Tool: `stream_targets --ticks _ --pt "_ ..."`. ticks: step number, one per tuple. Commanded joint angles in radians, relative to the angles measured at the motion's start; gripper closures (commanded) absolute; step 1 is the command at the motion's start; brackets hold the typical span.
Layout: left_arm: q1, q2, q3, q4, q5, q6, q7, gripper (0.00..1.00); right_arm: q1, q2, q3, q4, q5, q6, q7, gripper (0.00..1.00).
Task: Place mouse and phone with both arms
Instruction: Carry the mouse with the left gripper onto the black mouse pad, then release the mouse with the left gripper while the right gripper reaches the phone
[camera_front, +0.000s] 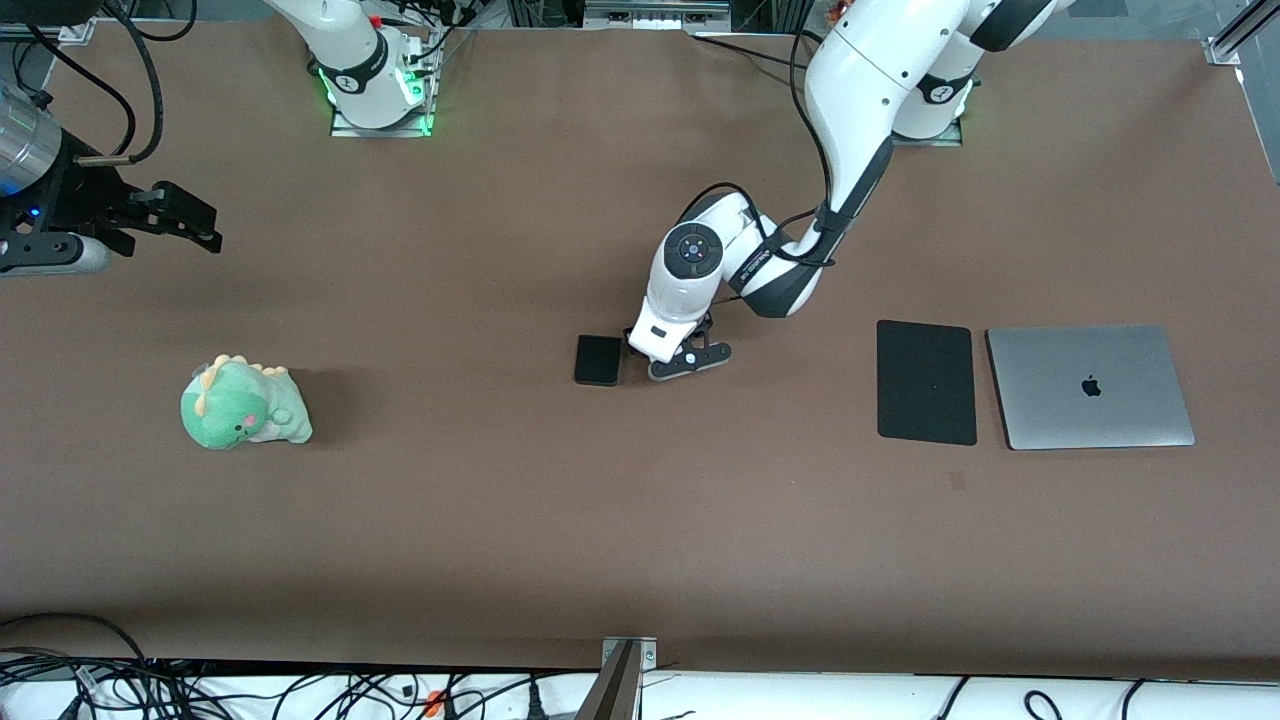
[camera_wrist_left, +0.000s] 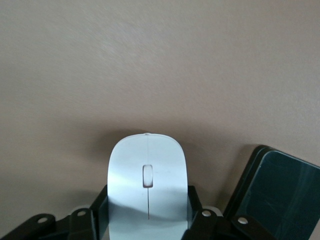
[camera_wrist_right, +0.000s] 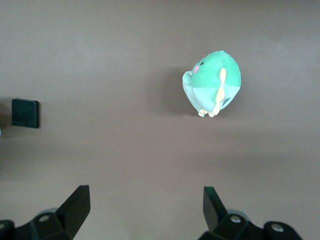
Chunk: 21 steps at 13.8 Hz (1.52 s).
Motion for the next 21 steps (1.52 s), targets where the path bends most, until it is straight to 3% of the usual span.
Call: stream_targets --ticks 1,5,10,14,17,21 --pt "0.057 -0.131 0.005 -0.002 0.029 -0.217 0.029 0.62 -0.004 0.012 0.002 0.026 0.003 -0.009 -0.002 0.0" --pt "0.215 -0.243 0.002 -0.002 0.029 -0.498 0.352 0.61 0.001 0.012 0.005 0.024 -0.009 -0.018 -0.004 0.0" --pt "0.47 -0.256 0.002 -0.02 0.029 -0.612 0.829 0.59 0.011 0.04 0.005 0.026 0.0 -0.003 -0.03 0.0" --pt "0.605 -0.214 0.004 -0.065 0.03 -0.571 1.02 0.59 0.106 0.08 0.005 0.023 -0.052 -0.009 -0.024 0.0" --pt "0.693 -0.21 0.004 -0.195 0.049 -0.38 1.15 0.59 0.164 0.115 0.019 -0.001 -0.045 0.002 -0.028 0.0" --pt "0.697 -0.21 0.004 -0.313 0.05 -0.149 1.164 0.58 0.298 0.243 0.021 -0.009 -0.023 0.172 0.243 0.0"
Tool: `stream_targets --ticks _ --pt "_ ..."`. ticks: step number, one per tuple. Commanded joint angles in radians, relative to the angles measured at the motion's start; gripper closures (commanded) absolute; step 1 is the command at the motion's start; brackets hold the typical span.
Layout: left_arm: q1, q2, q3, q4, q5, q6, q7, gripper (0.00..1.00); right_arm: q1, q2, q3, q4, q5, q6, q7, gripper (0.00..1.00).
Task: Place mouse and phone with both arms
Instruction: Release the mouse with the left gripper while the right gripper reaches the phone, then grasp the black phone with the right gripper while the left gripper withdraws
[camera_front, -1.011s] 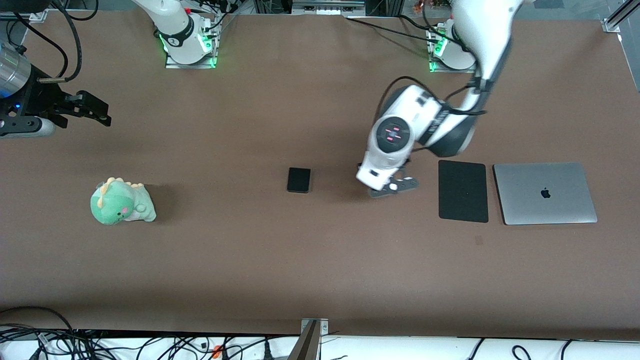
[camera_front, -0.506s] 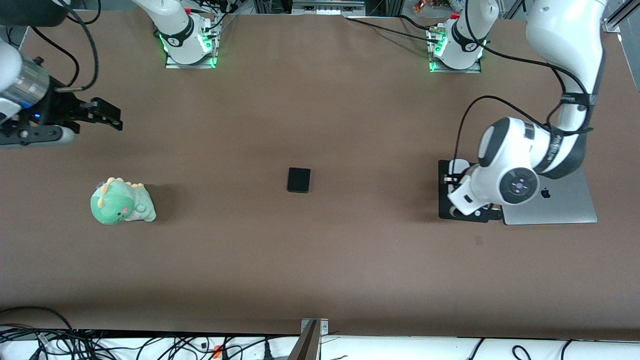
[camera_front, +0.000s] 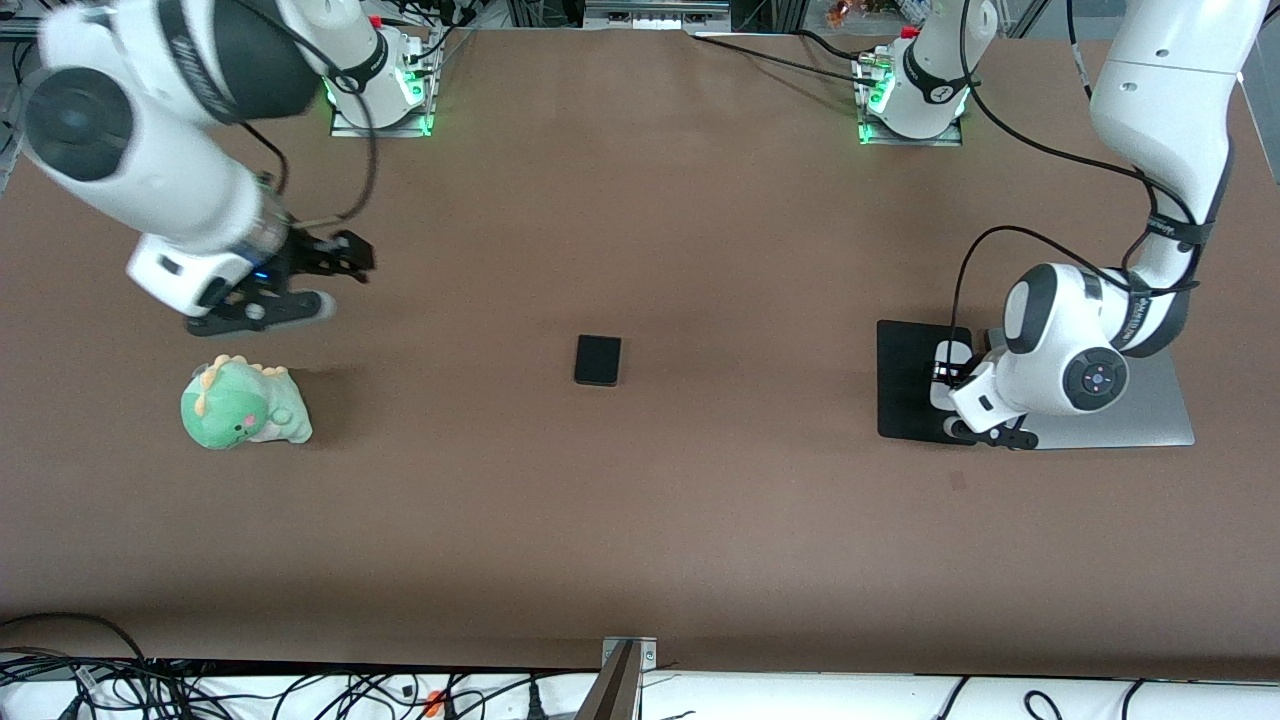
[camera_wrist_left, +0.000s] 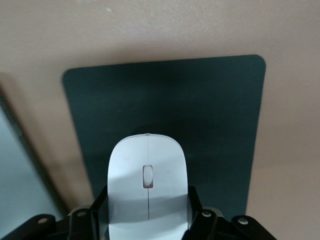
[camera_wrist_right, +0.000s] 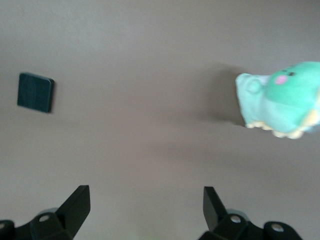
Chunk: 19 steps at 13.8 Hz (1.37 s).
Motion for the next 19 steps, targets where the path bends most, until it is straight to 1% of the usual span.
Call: stream_targets --ticks 1,2,3,4,6,8,9,11,13,16,18,19 --pt "0.003 -0.032 -0.015 -0.069 0.027 0.09 0.008 0.53 0.091 0.103 -0.003 0.005 0.011 0.108 0.199 0.0" --pt "0.001 -0.034 -0.015 -0.069 0.027 0.09 0.01 0.34 0.121 0.153 -0.002 -0.006 0.026 0.177 0.294 0.0" --pt "0.001 -0.037 -0.015 -0.067 0.027 0.084 0.01 0.0 0.163 0.193 -0.002 -0.026 0.032 0.256 0.379 0.0" --pt "0.001 -0.045 -0.017 -0.067 0.027 0.073 0.013 0.0 0.197 0.235 -0.002 -0.05 0.034 0.342 0.457 0.0" --pt "0.001 -0.077 -0.024 -0.055 0.027 0.015 0.007 0.0 0.266 0.32 -0.003 -0.058 0.034 0.462 0.574 0.0" --pt "-0.011 -0.124 -0.033 -0.014 0.025 -0.09 0.001 0.0 0.31 0.385 -0.002 -0.058 0.034 0.58 0.689 0.0" --pt "-0.01 -0.155 -0.046 0.02 0.025 -0.161 0.002 0.0 0.329 0.408 -0.003 -0.058 0.034 0.616 0.727 0.0" --pt "0.004 -0.163 -0.047 0.113 0.01 -0.332 0.016 0.0 0.355 0.448 -0.002 -0.058 0.034 0.668 0.784 0.0" --pt "-0.013 -0.198 -0.049 0.21 0.019 -0.47 -0.001 0.0 0.363 0.476 -0.002 -0.058 0.034 0.706 0.817 0.0" --pt "-0.013 -0.213 -0.05 0.403 0.028 -0.665 0.007 0.0 0.384 0.503 -0.003 -0.056 0.034 0.731 0.818 0.0" --pt "-0.011 -0.223 -0.05 0.501 0.029 -0.727 0.005 0.0 0.387 0.517 -0.003 -0.056 0.028 0.746 0.815 0.0" --pt "-0.011 -0.232 -0.046 0.532 0.029 -0.747 -0.001 0.0 0.392 0.523 -0.003 -0.055 0.025 0.748 0.812 0.0"
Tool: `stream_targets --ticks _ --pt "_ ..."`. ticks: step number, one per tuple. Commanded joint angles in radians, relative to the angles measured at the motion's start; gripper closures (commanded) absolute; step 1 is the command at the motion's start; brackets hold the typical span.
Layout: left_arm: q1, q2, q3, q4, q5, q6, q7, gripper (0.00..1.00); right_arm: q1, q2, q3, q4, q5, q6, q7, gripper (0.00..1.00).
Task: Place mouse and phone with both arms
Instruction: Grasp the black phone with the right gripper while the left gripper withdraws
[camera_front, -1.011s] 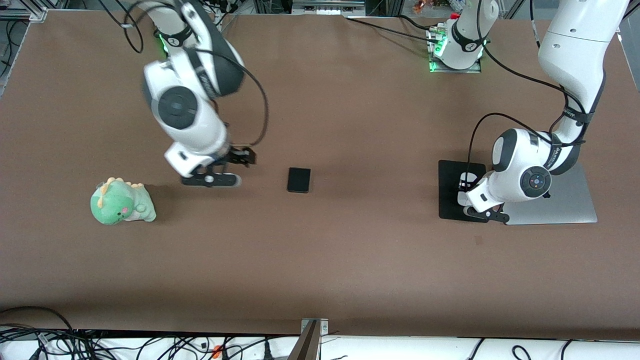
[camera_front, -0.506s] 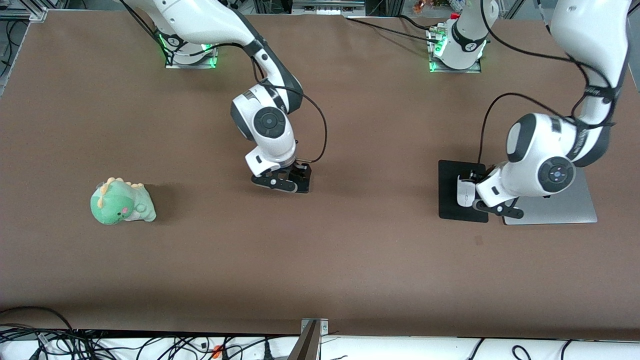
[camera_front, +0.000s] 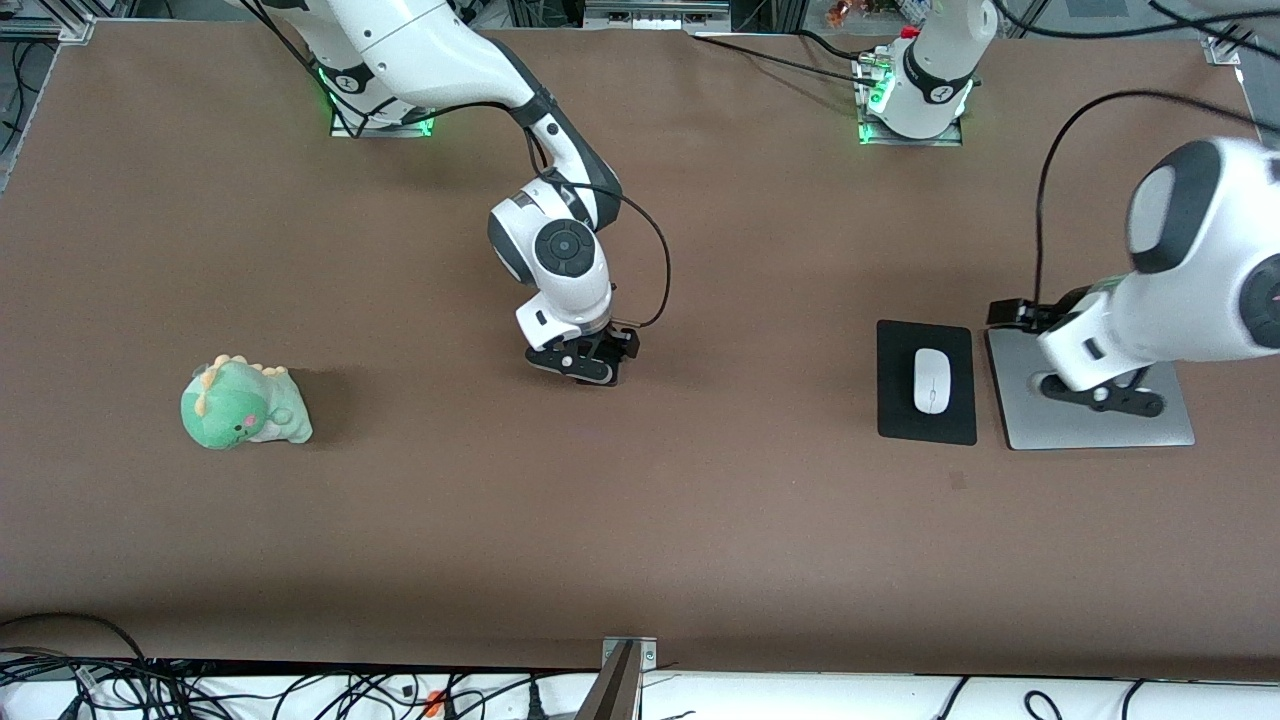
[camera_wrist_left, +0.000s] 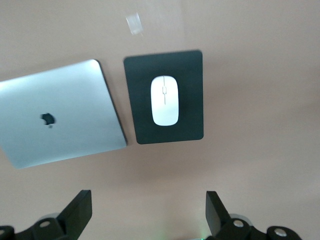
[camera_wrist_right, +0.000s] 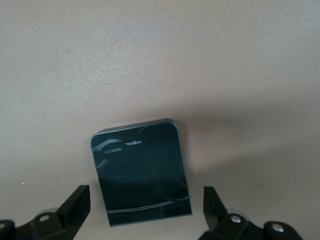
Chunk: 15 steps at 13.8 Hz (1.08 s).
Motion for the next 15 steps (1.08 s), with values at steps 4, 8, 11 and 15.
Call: stream_targets --ticks 4,8,11,15 --pt "-0.034 -0.118 0.093 0.077 0.012 -0.039 -0.019 0.0 0.034 0.032 -0.012 0.011 -0.003 0.037 -0.051 0.0" --pt "-0.153 -0.277 0.256 -0.14 0.021 0.179 -0.037 0.0 0.033 0.046 -0.012 0.008 -0.004 0.056 -0.105 0.0" --pt "-0.167 -0.418 0.259 -0.338 0.007 0.206 -0.052 0.0 0.03 0.047 -0.013 0.006 -0.004 0.056 -0.113 0.0" --pt "-0.167 -0.38 0.231 -0.274 -0.022 0.213 -0.053 0.0 0.022 0.047 -0.015 0.003 -0.003 0.051 -0.147 0.21"
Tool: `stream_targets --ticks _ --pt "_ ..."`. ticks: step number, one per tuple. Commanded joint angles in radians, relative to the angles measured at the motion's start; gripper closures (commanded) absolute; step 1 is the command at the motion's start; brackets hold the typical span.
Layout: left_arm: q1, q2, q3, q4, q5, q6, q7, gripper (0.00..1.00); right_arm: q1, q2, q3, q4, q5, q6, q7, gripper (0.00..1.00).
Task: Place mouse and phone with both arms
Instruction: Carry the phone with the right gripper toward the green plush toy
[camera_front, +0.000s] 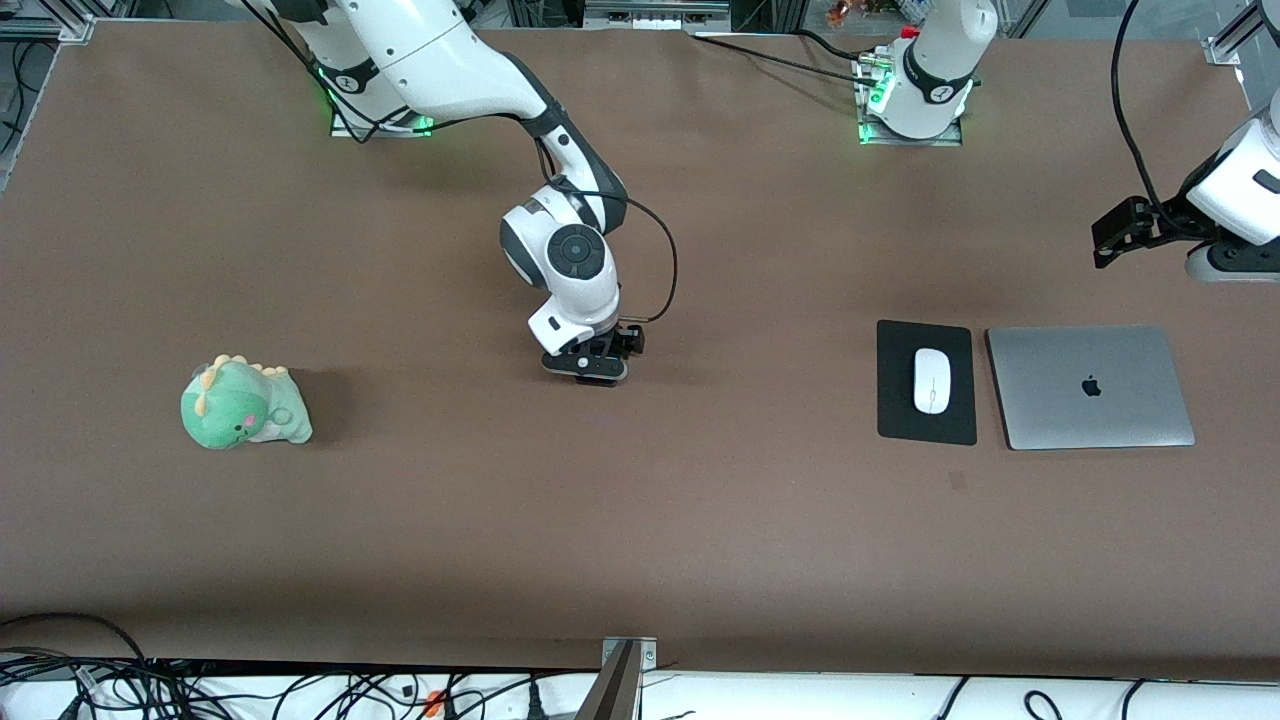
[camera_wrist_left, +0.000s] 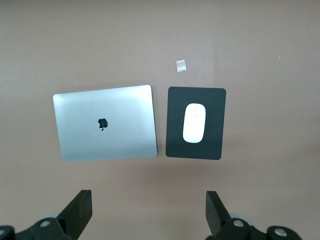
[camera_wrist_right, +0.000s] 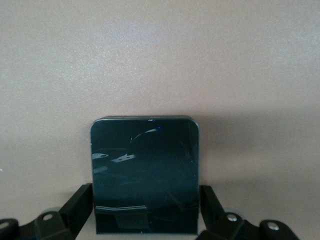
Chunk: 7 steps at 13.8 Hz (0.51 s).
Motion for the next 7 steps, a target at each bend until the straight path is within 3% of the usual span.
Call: stream_targets --ticks 1,3,7 --pt "-0.014 -0.008 -0.015 0.0 -0.013 0.013 -0.011 0.0 -0.001 0.002 -0.009 0.004 -0.001 0.003 -0.033 0.33" --pt "-0.011 -0.012 -0.015 0.001 -0.014 0.003 -0.011 0.0 -0.016 -0.007 -0.01 0.007 -0.001 -0.021 -0.072 0.43" --pt "-0.008 -0.012 -0.017 0.006 -0.014 -0.022 -0.011 0.0 -0.108 -0.099 -0.019 0.012 0.005 -0.189 -0.274 0.42"
